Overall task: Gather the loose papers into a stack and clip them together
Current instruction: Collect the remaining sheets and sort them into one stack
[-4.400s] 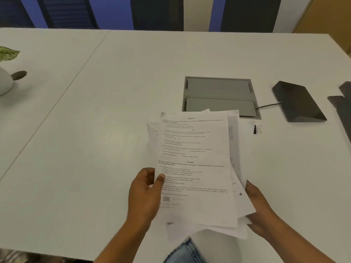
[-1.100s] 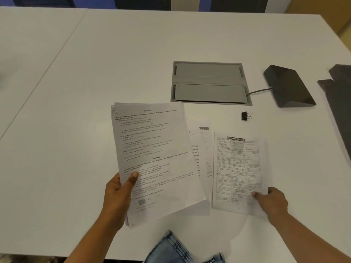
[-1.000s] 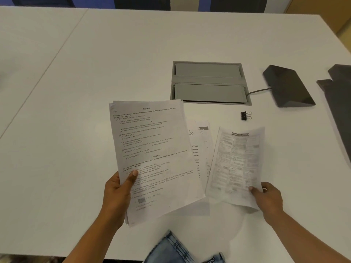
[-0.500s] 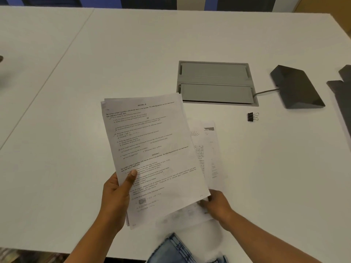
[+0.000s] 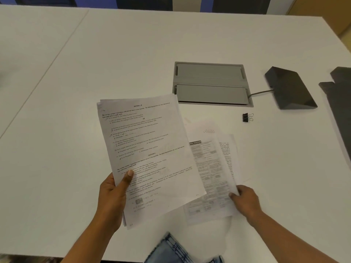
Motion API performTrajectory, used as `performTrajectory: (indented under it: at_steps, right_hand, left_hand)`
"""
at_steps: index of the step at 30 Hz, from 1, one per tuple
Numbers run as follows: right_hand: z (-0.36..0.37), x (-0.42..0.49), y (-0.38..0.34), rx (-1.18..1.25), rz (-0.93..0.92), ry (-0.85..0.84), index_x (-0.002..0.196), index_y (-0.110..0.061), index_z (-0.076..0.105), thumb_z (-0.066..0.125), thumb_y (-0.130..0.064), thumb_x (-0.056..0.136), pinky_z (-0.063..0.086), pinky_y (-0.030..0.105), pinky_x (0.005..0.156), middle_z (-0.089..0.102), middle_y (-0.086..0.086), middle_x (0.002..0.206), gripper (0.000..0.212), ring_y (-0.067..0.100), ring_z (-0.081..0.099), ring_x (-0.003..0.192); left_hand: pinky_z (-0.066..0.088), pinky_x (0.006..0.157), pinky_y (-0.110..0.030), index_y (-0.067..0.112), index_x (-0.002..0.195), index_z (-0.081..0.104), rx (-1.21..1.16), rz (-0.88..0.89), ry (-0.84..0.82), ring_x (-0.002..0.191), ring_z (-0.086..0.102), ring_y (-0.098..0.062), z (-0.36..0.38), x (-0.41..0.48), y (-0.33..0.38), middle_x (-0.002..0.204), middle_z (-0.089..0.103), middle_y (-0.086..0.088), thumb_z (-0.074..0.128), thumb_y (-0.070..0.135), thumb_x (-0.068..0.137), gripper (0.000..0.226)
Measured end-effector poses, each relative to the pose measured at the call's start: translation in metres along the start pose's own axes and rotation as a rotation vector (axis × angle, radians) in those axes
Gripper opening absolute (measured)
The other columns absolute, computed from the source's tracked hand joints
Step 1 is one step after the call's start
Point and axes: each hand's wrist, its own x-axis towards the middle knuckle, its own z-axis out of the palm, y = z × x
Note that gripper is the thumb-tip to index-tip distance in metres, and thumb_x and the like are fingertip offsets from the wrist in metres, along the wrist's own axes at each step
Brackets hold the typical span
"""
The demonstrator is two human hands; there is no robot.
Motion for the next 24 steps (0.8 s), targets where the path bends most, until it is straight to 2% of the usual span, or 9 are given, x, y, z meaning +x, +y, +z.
performTrajectory:
  at_steps: [4,5,8,10,13,17,20,22,24]
  right_hand:
    - [-0.023,0.006,0.011,-0.080,0.032,0.079,0.094,-0.007,0.066,0.068,-0.020,0.085,0.046,0.030,0.070,0.072,0.014,0.098,0.016,0.025,0.060,0.078]
    - [-0.024,0.007,0.013,-0.104,0.051,0.113,0.096,-0.007,0.065,0.072,-0.027,0.081,0.049,0.032,0.072,0.071,0.014,0.099,0.026,0.026,0.061,0.081]
    - [-0.020,0.010,0.019,-0.280,0.171,0.194,0.113,-0.003,0.056,0.078,-0.058,0.062,0.047,0.039,0.083,0.061,0.017,0.110,0.079,0.034,0.058,0.102]
    - [-0.016,0.007,0.017,-0.322,0.224,0.197,0.119,0.000,0.049,0.081,-0.061,0.054,0.048,0.042,0.084,0.055,0.019,0.115,0.095,0.038,0.055,0.108]
    - [-0.013,0.005,0.010,-0.242,0.235,0.196,0.120,0.002,0.044,0.088,-0.049,0.054,0.050,0.043,0.081,0.052,0.021,0.117,0.094,0.040,0.057,0.107]
    - [-0.016,0.008,0.011,-0.129,0.247,0.145,0.117,0.001,0.044,0.090,-0.040,0.055,0.049,0.036,0.072,0.062,0.018,0.112,0.088,0.037,0.062,0.103]
    - [-0.018,0.009,0.014,-0.104,0.209,0.127,0.104,-0.006,0.059,0.088,-0.041,0.057,0.049,0.031,0.067,0.069,0.010,0.101,0.065,0.031,0.066,0.091]
    - [-0.018,0.010,0.016,-0.068,0.171,0.134,0.096,-0.011,0.065,0.082,-0.042,0.063,0.055,0.035,0.070,0.072,0.007,0.095,0.048,0.028,0.069,0.082]
    - [-0.020,0.013,0.022,-0.020,0.130,0.130,0.098,-0.011,0.068,0.075,-0.044,0.071,0.058,0.039,0.075,0.073,0.006,0.097,0.044,0.029,0.070,0.081]
  left_hand:
    - [0.061,0.067,-0.045,0.024,0.106,0.068,0.010,-0.001,-0.012,0.085,0.074,-0.033,0.009,0.001,-0.002,0.095,0.079,0.001,0.061,0.022,0.094,0.014]
    - [0.060,0.067,-0.045,0.025,0.106,0.068,0.012,-0.002,-0.014,0.085,0.074,-0.033,0.011,0.001,-0.003,0.095,0.079,0.002,0.061,0.022,0.094,0.014]
    - [0.061,0.068,-0.045,0.024,0.107,0.068,0.014,-0.007,-0.024,0.087,0.074,-0.033,0.017,0.001,-0.004,0.097,0.079,0.001,0.061,0.022,0.094,0.015]
    - [0.061,0.069,-0.044,0.022,0.109,0.068,0.009,-0.009,-0.033,0.088,0.074,-0.032,0.020,0.001,-0.004,0.099,0.079,-0.002,0.062,0.022,0.094,0.016]
    - [0.060,0.073,-0.048,0.021,0.109,0.068,0.016,-0.009,-0.035,0.090,0.073,-0.033,0.022,0.001,-0.005,0.100,0.078,-0.003,0.062,0.023,0.093,0.017]
    - [0.059,0.078,-0.054,0.020,0.114,0.067,0.030,-0.013,-0.030,0.093,0.073,-0.036,0.021,0.003,-0.008,0.106,0.077,-0.006,0.062,0.024,0.093,0.022]
    - [0.061,0.072,-0.048,0.019,0.113,0.067,0.022,-0.012,-0.027,0.090,0.073,-0.034,0.020,0.003,-0.009,0.104,0.077,-0.005,0.062,0.023,0.094,0.021]
    - [0.061,0.069,-0.046,0.022,0.110,0.067,0.026,-0.007,-0.023,0.088,0.073,-0.033,0.020,0.004,-0.010,0.102,0.078,-0.003,0.062,0.023,0.094,0.017]
    - [0.060,0.069,-0.047,0.023,0.110,0.067,0.034,-0.008,-0.018,0.088,0.073,-0.034,0.019,0.004,-0.010,0.102,0.078,-0.003,0.062,0.024,0.094,0.017]
